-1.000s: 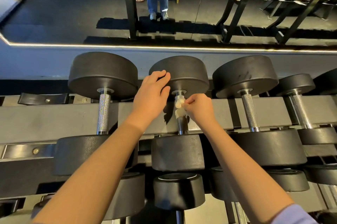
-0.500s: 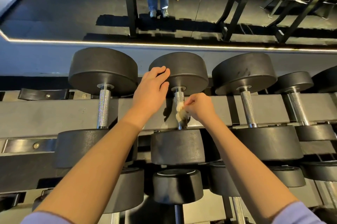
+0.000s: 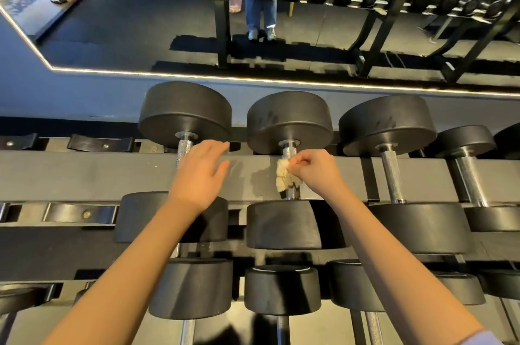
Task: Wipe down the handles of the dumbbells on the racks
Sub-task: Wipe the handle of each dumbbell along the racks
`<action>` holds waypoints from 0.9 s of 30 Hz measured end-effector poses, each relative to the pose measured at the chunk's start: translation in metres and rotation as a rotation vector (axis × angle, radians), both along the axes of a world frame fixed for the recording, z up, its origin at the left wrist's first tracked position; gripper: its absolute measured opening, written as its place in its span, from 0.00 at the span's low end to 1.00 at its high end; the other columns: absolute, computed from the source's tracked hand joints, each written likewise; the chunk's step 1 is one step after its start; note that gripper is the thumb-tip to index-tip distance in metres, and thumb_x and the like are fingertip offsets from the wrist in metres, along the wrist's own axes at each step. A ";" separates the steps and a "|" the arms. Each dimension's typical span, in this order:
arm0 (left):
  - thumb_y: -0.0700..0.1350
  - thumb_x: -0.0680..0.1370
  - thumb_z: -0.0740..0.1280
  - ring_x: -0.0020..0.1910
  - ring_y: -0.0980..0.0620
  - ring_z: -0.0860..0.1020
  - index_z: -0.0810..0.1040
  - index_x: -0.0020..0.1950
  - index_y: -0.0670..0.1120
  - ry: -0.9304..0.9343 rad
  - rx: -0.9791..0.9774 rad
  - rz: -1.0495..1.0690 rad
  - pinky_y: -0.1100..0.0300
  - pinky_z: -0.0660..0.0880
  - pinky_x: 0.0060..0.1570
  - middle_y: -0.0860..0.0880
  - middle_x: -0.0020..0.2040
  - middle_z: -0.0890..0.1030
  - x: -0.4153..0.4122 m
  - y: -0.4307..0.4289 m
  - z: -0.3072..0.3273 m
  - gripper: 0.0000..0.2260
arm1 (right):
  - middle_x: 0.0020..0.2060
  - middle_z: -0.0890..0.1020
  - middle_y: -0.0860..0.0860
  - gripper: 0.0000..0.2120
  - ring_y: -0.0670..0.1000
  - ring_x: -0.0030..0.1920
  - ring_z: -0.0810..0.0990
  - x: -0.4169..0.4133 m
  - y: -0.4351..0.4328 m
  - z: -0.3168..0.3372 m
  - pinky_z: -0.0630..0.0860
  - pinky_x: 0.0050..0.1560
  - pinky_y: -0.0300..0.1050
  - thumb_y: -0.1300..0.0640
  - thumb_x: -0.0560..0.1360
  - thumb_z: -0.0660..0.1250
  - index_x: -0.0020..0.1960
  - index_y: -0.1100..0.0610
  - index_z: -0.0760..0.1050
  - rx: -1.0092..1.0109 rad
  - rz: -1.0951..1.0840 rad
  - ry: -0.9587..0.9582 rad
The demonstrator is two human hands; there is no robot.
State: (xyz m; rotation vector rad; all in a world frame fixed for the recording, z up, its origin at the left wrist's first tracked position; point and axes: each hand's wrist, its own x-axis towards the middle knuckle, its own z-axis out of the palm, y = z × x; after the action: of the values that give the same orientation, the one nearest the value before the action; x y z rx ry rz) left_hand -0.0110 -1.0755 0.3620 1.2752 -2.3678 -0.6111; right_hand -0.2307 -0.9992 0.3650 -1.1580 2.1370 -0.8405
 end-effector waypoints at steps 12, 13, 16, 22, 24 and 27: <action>0.47 0.83 0.55 0.65 0.46 0.70 0.71 0.69 0.42 0.177 0.211 0.412 0.55 0.63 0.64 0.43 0.65 0.74 0.096 -0.003 -0.016 0.17 | 0.38 0.81 0.53 0.03 0.42 0.38 0.75 0.113 -0.058 -0.007 0.70 0.38 0.32 0.64 0.73 0.67 0.42 0.60 0.80 -0.047 0.212 -0.129; 0.47 0.83 0.55 0.65 0.47 0.70 0.71 0.70 0.42 0.227 0.258 0.433 0.56 0.62 0.65 0.44 0.65 0.73 0.095 -0.003 -0.017 0.18 | 0.38 0.81 0.54 0.03 0.44 0.38 0.75 0.119 -0.063 -0.011 0.70 0.40 0.34 0.64 0.73 0.67 0.42 0.62 0.80 -0.031 0.217 -0.135; 0.49 0.83 0.54 0.65 0.49 0.70 0.70 0.71 0.44 0.246 0.279 0.433 0.57 0.62 0.66 0.45 0.66 0.73 0.095 -0.004 -0.020 0.18 | 0.41 0.81 0.57 0.04 0.47 0.41 0.76 0.134 -0.076 -0.022 0.71 0.36 0.34 0.65 0.73 0.66 0.44 0.66 0.79 0.008 0.214 -0.152; 0.49 0.83 0.55 0.65 0.50 0.70 0.71 0.70 0.45 0.281 0.293 0.469 0.55 0.62 0.67 0.46 0.66 0.73 0.095 -0.006 -0.021 0.18 | 0.36 0.79 0.57 0.06 0.55 0.39 0.81 0.151 -0.097 -0.046 0.80 0.41 0.48 0.67 0.70 0.66 0.35 0.62 0.75 0.033 0.153 -0.190; 0.49 0.83 0.55 0.65 0.50 0.70 0.72 0.69 0.45 0.299 0.294 0.481 0.54 0.63 0.68 0.46 0.65 0.74 0.096 -0.006 -0.022 0.18 | 0.32 0.77 0.55 0.08 0.54 0.35 0.81 0.152 -0.096 -0.053 0.81 0.45 0.55 0.70 0.69 0.68 0.34 0.62 0.75 0.049 0.155 -0.301; 0.50 0.82 0.55 0.64 0.50 0.70 0.73 0.68 0.45 0.297 0.291 0.489 0.53 0.64 0.67 0.47 0.64 0.74 0.095 -0.006 -0.021 0.18 | 0.32 0.75 0.51 0.14 0.47 0.33 0.77 0.150 -0.091 -0.056 0.80 0.39 0.39 0.71 0.68 0.72 0.32 0.57 0.73 0.101 0.220 -0.404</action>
State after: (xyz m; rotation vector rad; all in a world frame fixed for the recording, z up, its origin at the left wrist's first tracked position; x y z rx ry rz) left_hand 0.0842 -1.0820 0.3406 1.6764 -1.6840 -0.9262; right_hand -0.0807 -1.0903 0.3091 -1.0457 1.6718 -0.7797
